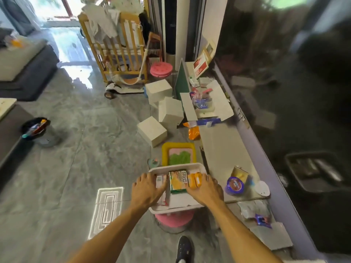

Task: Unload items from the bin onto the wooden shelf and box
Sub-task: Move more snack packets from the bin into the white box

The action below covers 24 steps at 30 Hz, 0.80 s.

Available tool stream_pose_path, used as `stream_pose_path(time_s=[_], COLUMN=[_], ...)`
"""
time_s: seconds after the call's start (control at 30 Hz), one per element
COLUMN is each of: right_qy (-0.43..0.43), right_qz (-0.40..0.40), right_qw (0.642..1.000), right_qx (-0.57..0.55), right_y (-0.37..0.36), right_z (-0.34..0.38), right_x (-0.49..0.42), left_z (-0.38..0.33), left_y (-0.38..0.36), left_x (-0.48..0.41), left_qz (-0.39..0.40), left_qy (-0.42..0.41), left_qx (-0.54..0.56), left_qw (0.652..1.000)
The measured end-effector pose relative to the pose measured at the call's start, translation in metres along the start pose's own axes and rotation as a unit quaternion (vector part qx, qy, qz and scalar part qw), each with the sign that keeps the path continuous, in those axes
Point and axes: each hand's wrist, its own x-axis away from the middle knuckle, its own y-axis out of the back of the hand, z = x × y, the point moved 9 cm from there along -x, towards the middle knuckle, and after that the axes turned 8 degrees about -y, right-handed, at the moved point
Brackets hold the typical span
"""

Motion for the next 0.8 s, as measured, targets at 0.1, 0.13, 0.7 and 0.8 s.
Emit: stream_pose_path(time_s=[0.1,0.13,0.7,0.8], right_qy=[-0.009,-0.008,0.099,0.106], right_qz=[0.041,0.055,0.069,0.059], right_qw=[0.999,0.998,0.934,0.931], right_qx=[0.02,0.033,0.335,0.345], right_y=[-0.035,-0.051,-0.285,-0.301], right_z=[-0.009,-0.012,-0.037,-0.039], right_x=[-0.05,-0.066,-0.276,-0.287], left_z=[0.006,0.01,0.137,0.143], left_y=[-0.035,-0.05,-0.346,-0.362], left_x=[-0.037,-0.05,-0.171,-0.173], left_qz=[0.025,0.037,0.146,0.126], left_qy=[0.012,0.013,0.194,0.215], left_qx=[0.008,0.001,0.107,0.131], left_qw=[1.0,0.999,0.964,0.96])
